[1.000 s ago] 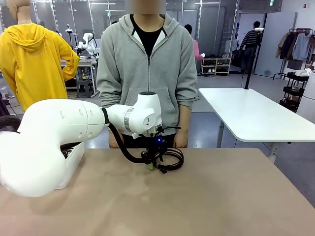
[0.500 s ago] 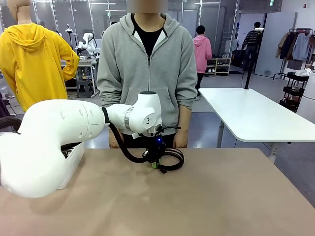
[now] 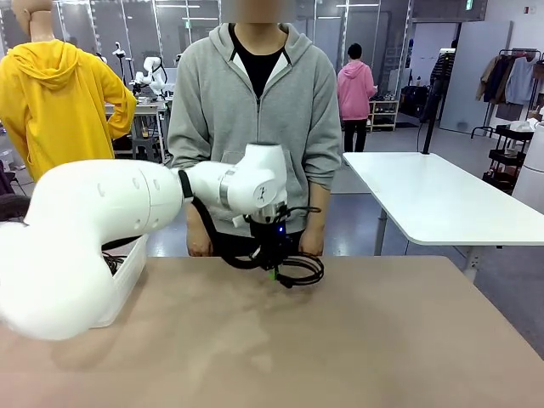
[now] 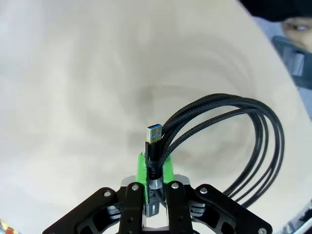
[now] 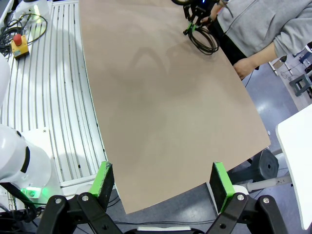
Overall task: Organize and store the cables.
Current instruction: Place the USB Extension Cable into the Organizing box.
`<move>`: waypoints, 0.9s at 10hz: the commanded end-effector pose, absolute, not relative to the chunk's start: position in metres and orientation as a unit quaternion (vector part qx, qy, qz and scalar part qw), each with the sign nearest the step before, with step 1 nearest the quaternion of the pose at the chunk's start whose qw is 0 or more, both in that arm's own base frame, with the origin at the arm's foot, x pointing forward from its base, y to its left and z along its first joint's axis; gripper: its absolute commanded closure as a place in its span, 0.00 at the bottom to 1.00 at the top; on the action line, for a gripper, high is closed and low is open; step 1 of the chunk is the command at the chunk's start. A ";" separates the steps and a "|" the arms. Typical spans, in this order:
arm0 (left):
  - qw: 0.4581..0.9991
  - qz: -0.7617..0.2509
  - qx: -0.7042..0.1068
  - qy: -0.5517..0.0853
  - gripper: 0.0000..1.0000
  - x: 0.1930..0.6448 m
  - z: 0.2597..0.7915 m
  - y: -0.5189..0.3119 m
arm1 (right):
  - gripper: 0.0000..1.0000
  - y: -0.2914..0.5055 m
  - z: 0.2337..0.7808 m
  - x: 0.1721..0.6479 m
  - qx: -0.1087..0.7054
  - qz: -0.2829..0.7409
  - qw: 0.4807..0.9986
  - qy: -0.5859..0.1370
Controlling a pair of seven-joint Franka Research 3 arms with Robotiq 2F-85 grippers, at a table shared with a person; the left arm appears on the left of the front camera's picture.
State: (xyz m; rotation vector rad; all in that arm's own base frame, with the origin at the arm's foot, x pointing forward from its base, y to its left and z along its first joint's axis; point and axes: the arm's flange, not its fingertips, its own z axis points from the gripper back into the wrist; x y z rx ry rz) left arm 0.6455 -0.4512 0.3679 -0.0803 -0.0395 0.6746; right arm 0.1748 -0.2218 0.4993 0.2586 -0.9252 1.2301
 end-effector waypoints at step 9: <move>0.957 0.281 -0.042 -0.051 0.92 0.610 0.472 -0.460 | 0.00 -0.221 0.501 0.174 0.112 0.554 0.710 -0.420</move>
